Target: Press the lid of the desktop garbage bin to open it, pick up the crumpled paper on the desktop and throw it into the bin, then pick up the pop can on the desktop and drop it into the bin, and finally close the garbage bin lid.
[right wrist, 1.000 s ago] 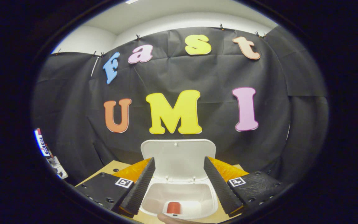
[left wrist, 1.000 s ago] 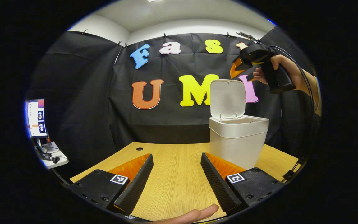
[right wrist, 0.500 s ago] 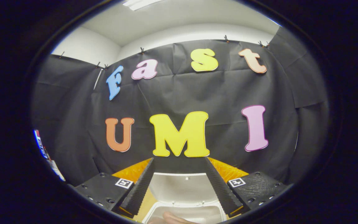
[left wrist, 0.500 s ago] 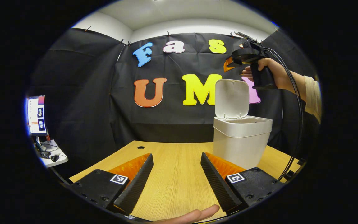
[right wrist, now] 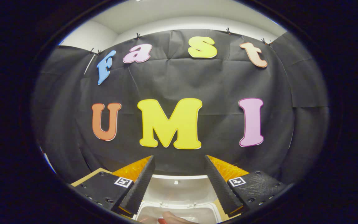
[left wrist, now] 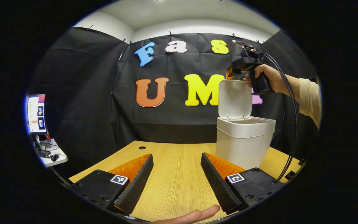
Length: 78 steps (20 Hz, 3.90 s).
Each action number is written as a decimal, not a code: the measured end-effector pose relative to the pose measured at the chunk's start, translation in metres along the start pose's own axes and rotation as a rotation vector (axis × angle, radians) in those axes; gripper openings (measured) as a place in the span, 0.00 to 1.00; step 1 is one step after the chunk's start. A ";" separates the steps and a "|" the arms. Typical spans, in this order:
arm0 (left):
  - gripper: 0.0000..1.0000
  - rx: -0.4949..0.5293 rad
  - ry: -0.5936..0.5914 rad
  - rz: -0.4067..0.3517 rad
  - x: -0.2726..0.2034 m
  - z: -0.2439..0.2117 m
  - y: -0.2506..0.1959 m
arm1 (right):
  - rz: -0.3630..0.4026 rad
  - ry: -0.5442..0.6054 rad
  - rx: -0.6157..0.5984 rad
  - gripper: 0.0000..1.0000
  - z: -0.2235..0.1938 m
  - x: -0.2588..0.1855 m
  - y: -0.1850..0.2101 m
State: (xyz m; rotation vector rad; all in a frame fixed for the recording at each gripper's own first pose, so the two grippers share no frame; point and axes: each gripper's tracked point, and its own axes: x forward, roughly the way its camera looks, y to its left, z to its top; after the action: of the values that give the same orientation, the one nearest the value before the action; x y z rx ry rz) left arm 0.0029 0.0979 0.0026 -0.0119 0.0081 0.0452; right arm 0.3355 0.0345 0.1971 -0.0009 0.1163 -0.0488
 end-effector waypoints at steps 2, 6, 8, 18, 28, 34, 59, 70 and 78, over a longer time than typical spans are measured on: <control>0.99 0.000 0.005 -0.007 0.000 -0.001 -0.003 | -0.002 0.025 -0.010 0.95 -0.005 -0.009 0.001; 0.99 0.031 0.026 0.006 -0.006 -0.005 -0.004 | 0.005 0.042 -0.037 0.95 -0.011 -0.031 0.002; 0.99 0.033 0.030 0.001 -0.007 -0.006 -0.007 | 0.015 0.066 -0.051 0.95 -0.015 -0.042 0.004; 0.99 0.021 0.082 0.059 -0.002 -0.017 0.007 | 0.061 0.192 -0.176 0.98 -0.080 -0.067 0.006; 0.99 0.032 0.069 0.014 0.001 -0.017 -0.014 | 0.097 0.398 0.039 0.97 -0.166 -0.079 -0.016; 0.99 0.036 0.065 0.011 0.003 -0.019 -0.016 | 0.043 0.388 -0.039 0.98 -0.190 -0.100 -0.019; 0.99 0.025 0.047 -0.001 0.013 -0.022 -0.022 | 0.057 0.054 0.014 0.99 -0.202 -0.141 -0.023; 0.99 0.008 -0.053 -0.014 0.007 -0.013 -0.099 | 0.118 -0.095 -0.069 0.95 -0.214 -0.202 -0.111; 0.99 0.045 -0.057 0.038 -0.006 -0.006 -0.100 | 0.064 -0.017 -0.013 0.95 -0.258 -0.256 -0.145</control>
State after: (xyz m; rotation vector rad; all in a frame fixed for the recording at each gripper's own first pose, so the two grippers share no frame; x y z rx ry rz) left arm 0.0011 -0.0019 -0.0022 0.0342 -0.0472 0.0835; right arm 0.0446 -0.0972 -0.0289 -0.0109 0.0997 0.0158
